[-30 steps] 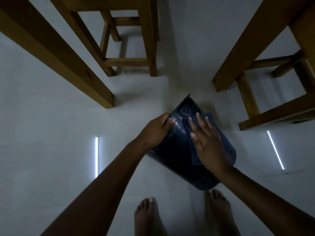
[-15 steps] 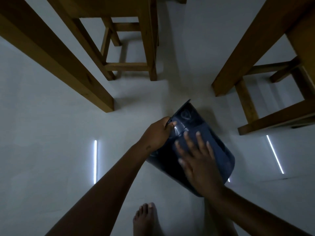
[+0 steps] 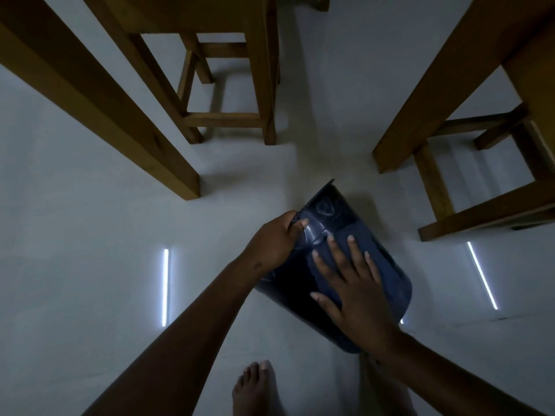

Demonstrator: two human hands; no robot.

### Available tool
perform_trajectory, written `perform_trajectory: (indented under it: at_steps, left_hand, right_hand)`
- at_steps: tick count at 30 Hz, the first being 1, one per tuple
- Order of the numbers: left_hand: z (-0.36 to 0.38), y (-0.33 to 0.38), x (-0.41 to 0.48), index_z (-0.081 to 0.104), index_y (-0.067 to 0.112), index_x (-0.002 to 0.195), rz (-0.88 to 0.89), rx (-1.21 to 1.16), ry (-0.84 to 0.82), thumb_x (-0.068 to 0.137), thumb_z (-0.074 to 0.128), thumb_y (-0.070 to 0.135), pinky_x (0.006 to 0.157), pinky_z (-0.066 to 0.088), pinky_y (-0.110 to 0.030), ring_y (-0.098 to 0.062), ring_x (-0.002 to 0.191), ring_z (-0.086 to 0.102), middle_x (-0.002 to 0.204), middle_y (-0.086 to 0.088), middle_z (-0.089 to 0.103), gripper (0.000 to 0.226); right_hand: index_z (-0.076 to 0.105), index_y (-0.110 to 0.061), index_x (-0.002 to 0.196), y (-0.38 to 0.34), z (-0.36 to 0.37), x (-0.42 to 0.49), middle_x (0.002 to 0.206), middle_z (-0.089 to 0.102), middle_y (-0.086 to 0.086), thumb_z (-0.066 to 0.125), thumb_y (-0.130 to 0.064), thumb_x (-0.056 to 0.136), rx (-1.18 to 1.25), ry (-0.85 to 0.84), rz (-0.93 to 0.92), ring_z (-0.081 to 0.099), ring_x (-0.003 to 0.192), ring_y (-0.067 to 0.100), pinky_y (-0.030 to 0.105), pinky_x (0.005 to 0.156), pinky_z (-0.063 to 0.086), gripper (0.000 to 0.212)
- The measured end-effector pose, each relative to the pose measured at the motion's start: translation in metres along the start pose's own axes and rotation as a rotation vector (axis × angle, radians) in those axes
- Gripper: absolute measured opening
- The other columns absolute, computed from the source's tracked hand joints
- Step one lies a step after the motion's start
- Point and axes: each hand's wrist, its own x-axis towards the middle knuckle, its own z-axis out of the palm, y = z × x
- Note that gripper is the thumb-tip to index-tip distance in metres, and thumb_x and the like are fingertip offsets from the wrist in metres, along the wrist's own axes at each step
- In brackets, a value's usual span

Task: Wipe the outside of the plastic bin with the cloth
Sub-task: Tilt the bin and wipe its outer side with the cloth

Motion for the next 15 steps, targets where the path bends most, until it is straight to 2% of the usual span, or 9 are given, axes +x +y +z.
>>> perform_trajectory:
  at_steps: [2, 4, 7, 9, 12, 15]
  left_hand:
    - [0.000, -0.002, -0.002, 0.059, 0.016, 0.111, -0.005, -0.006, 0.011, 0.100, 0.038, 0.037, 0.079, 0.043, -0.028, -0.019, 0.092, 0.060, 0.100, -0.001, 0.065, 0.032]
    - [0.000, -0.001, -0.002, 0.059, 0.015, 0.109, 0.002, -0.005, 0.017, 0.101, 0.038, 0.036, 0.076, 0.041, -0.027, -0.017, 0.088, 0.058, 0.096, 0.000, 0.063, 0.031]
    - [0.000, 0.006, 0.001, 0.055, 0.020, 0.101, 0.002, 0.002, 0.018, 0.101, 0.037, 0.036, 0.073, 0.038, -0.026, -0.015, 0.083, 0.054, 0.092, 0.002, 0.058, 0.024]
    - [0.002, 0.007, 0.003, 0.055, 0.018, 0.102, -0.004, 0.008, 0.020, 0.101, 0.037, 0.037, 0.075, 0.038, -0.027, -0.016, 0.085, 0.054, 0.093, 0.002, 0.058, 0.026]
    - [0.002, 0.001, 0.001, 0.057, 0.016, 0.106, -0.007, 0.017, 0.031, 0.100, 0.036, 0.038, 0.076, 0.040, -0.028, -0.016, 0.086, 0.056, 0.093, 0.002, 0.059, 0.031]
    - [0.003, -0.004, -0.001, 0.058, 0.016, 0.100, 0.020, 0.024, 0.049, 0.100, 0.037, 0.039, 0.075, 0.044, -0.030, -0.019, 0.085, 0.060, 0.091, 0.000, 0.064, 0.031]
  right_hand:
    - [0.013, -0.036, 0.150, 0.004, 0.002, -0.004, 0.161, 0.010, -0.001, 0.035, -0.052, 0.094, -0.040, 0.000, -0.102, 0.006, 0.148, 0.030, 0.053, 0.111, 0.025, 0.063]
    - [0.014, -0.038, 0.150, 0.013, 0.000, 0.005, 0.161, 0.011, -0.004, 0.032, -0.047, 0.096, -0.022, 0.009, -0.119, 0.007, 0.148, 0.026, 0.050, 0.111, 0.027, 0.058]
    - [0.020, -0.035, 0.150, 0.030, -0.010, 0.031, 0.160, 0.015, -0.007, 0.028, -0.045, 0.098, 0.208, 0.070, 0.130, 0.012, 0.147, 0.020, 0.049, 0.113, 0.028, 0.054]
    - [0.021, -0.034, 0.149, 0.033, -0.014, 0.038, 0.159, 0.016, -0.009, 0.028, -0.046, 0.098, 0.340, 0.091, 0.245, 0.012, 0.147, 0.017, 0.047, 0.114, 0.027, 0.053]
    - [0.023, -0.029, 0.149, 0.018, -0.009, 0.019, 0.158, 0.022, -0.004, 0.030, -0.033, 0.097, 0.204, 0.099, 0.157, 0.016, 0.146, 0.023, 0.047, 0.111, 0.033, 0.052]
    - [0.028, -0.024, 0.147, 0.011, -0.003, -0.002, 0.154, 0.032, -0.001, 0.046, -0.008, 0.083, 0.077, 0.100, -0.006, 0.027, 0.143, 0.027, 0.043, 0.099, 0.047, 0.068]
